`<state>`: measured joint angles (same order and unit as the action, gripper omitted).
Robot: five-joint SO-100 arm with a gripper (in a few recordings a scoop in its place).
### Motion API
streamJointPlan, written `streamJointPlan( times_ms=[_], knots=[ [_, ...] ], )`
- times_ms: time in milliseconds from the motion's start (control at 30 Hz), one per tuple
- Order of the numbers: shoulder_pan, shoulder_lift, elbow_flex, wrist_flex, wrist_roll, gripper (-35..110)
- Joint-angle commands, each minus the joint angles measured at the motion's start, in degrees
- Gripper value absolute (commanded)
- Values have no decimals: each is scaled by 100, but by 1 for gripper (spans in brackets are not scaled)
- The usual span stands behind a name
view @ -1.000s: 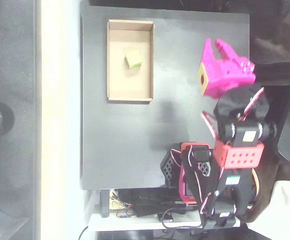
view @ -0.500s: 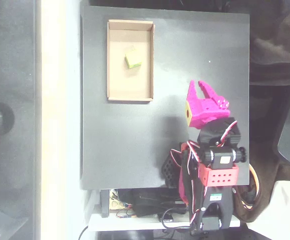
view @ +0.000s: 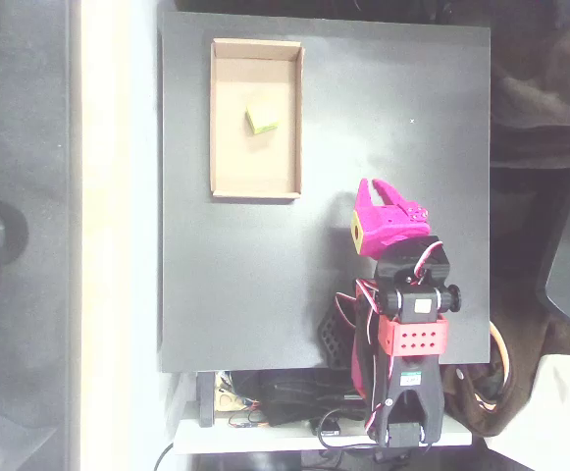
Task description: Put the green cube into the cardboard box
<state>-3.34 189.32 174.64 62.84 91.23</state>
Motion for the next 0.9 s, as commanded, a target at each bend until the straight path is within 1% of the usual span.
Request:
streamJointPlan(
  times_ms=[0, 267, 367, 500, 567, 867],
  knots=[
    [9, 9, 185, 114, 79, 1],
    [9, 202, 624, 211, 79, 1],
    [9, 202, 624, 721, 53, 1],
    [0, 202, 624, 1802, 88, 1],
    [0, 202, 624, 2021, 35, 1],
    [-9, 202, 624, 2021, 35, 1]
  ],
)
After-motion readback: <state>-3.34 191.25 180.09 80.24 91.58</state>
